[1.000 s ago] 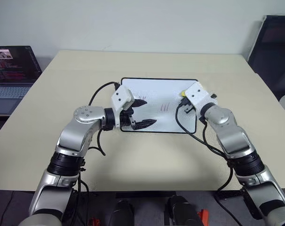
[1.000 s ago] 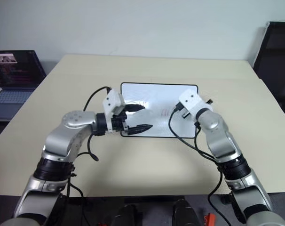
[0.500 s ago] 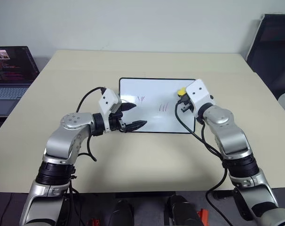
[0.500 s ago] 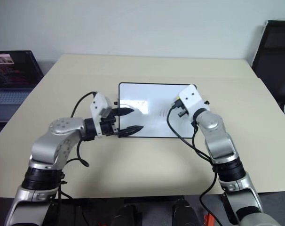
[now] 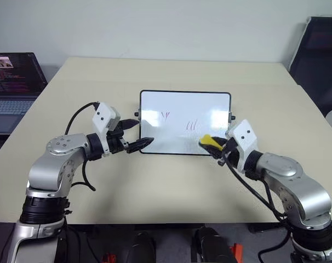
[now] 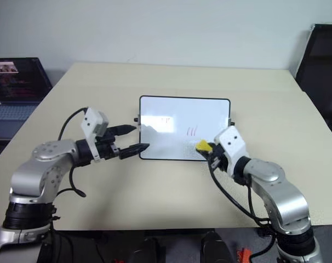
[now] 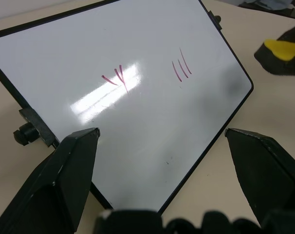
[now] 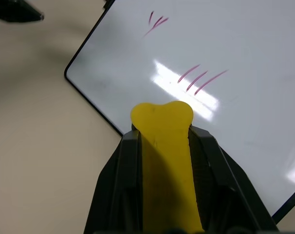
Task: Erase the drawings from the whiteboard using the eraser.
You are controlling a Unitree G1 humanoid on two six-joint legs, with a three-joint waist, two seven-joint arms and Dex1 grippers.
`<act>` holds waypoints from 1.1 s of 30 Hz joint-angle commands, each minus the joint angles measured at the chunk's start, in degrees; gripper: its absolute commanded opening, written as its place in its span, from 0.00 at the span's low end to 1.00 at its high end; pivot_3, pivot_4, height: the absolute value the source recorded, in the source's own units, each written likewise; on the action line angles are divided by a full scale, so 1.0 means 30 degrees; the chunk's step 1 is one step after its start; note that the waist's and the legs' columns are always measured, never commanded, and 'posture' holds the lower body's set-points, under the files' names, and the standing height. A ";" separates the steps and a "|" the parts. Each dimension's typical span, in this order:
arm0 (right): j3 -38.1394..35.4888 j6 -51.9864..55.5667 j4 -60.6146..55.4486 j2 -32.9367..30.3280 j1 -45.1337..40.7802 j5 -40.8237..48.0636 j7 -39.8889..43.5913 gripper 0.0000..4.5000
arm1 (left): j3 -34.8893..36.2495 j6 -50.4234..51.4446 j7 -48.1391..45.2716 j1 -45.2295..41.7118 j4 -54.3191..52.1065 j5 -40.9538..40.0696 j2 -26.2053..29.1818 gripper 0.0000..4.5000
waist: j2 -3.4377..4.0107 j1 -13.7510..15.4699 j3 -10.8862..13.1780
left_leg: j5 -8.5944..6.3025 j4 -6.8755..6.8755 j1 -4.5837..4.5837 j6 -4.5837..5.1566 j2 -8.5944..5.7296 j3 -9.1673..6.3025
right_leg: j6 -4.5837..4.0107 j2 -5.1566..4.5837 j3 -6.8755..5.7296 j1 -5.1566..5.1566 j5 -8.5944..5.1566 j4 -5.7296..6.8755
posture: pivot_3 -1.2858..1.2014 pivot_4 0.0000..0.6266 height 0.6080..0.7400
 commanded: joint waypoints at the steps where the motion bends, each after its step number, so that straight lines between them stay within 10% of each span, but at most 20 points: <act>1: 0.0517 -0.0772 -0.0239 -0.0249 -0.0210 0.0037 -0.0040 0.21 | 0.0025 -0.0241 0.0051 -0.0100 -0.0535 -0.0101 0.0190 1.00 | -0.0002 -0.0019 0.0000 | 0.0000 0.0000 0.0000 0.0000 -0.0001 0.0003 | 0.0001 0.0000 0.0005 0.0000 0.0001 -0.0002 | 0.52 0.24 1.00; 33: 0.3653 -0.9111 1.0467 0.2595 -0.6482 -0.6038 -0.4044 0.21 | -0.1349 -0.1372 -0.0453 0.0402 -0.0481 0.1205 0.1608 1.00 | -0.0002 0.0006 0.0003 | -0.0001 -0.0019 -0.0095 0.0000 0.0002 0.0002 | 0.0033 0.0012 -0.0006 -0.0077 0.0002 0.0003 | 0.52 0.24 1.00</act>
